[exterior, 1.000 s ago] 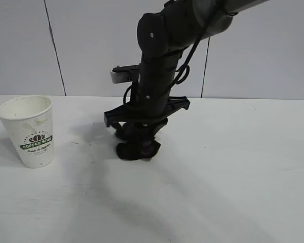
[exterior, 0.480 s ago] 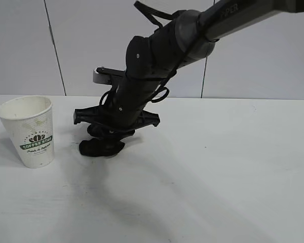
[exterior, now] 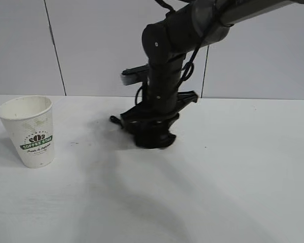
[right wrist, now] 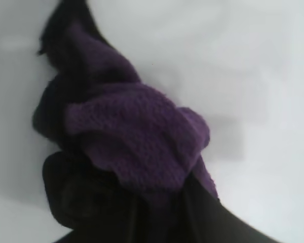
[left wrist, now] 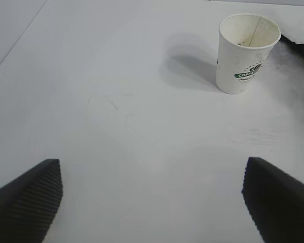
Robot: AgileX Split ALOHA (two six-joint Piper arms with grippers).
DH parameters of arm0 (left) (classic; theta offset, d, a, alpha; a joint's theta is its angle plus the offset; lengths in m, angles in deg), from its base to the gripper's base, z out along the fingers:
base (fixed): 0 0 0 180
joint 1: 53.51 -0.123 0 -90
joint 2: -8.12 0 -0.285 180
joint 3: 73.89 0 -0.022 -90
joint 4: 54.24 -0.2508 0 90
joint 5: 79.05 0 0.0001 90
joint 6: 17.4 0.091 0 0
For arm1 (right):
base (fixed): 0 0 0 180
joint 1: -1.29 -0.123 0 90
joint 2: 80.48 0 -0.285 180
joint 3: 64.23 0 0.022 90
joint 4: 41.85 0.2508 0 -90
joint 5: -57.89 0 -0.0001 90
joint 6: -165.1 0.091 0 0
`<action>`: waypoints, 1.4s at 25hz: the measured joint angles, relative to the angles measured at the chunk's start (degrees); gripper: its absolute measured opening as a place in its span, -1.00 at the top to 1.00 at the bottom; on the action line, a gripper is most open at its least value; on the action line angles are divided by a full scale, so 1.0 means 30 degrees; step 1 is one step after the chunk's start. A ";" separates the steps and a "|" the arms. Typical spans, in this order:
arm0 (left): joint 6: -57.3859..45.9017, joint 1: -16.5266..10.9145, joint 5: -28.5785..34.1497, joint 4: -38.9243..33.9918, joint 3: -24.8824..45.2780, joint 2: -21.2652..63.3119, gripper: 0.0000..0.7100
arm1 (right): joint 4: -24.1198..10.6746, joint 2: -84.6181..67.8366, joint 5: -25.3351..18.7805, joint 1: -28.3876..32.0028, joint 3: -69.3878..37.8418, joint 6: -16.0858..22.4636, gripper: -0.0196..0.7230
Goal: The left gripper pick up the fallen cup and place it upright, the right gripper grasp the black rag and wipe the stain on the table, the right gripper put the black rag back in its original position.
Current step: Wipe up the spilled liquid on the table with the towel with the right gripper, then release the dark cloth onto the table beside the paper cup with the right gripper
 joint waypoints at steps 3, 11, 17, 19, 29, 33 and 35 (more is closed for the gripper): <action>0.0000 0.0000 0.0000 0.0000 0.0000 0.0000 -0.96 | 0.0335 0.0067 -0.2686 0.1049 0.0922 -0.0091 0.66; 0.0000 0.0000 0.0000 0.0000 0.0000 0.0000 -0.96 | 0.9429 0.0067 -0.5029 0.1538 0.1364 -0.3493 0.66; 0.0000 0.0000 0.0000 0.0000 0.0000 0.0000 -0.96 | 0.8451 0.0067 -0.5044 0.1321 0.1364 -0.2980 0.66; 0.0000 0.0000 0.0000 0.0000 0.0000 0.0000 -0.96 | 0.7403 0.0067 -0.5044 0.1321 0.1364 -0.2402 0.66; 0.0000 0.0000 0.0000 0.0000 0.0000 0.0000 -0.96 | 0.7685 0.0067 -0.5100 0.1339 0.1364 -0.2405 -0.24; 0.0000 0.0000 0.0000 0.0000 0.0000 0.0000 -0.96 | 0.7104 -0.0116 -0.5100 0.1339 0.1380 -0.2427 -0.53; 0.0000 0.0000 0.0000 0.0000 0.0000 0.0000 -0.96 | 0.6371 -0.0604 -0.5100 0.1482 0.1380 -0.2427 -0.55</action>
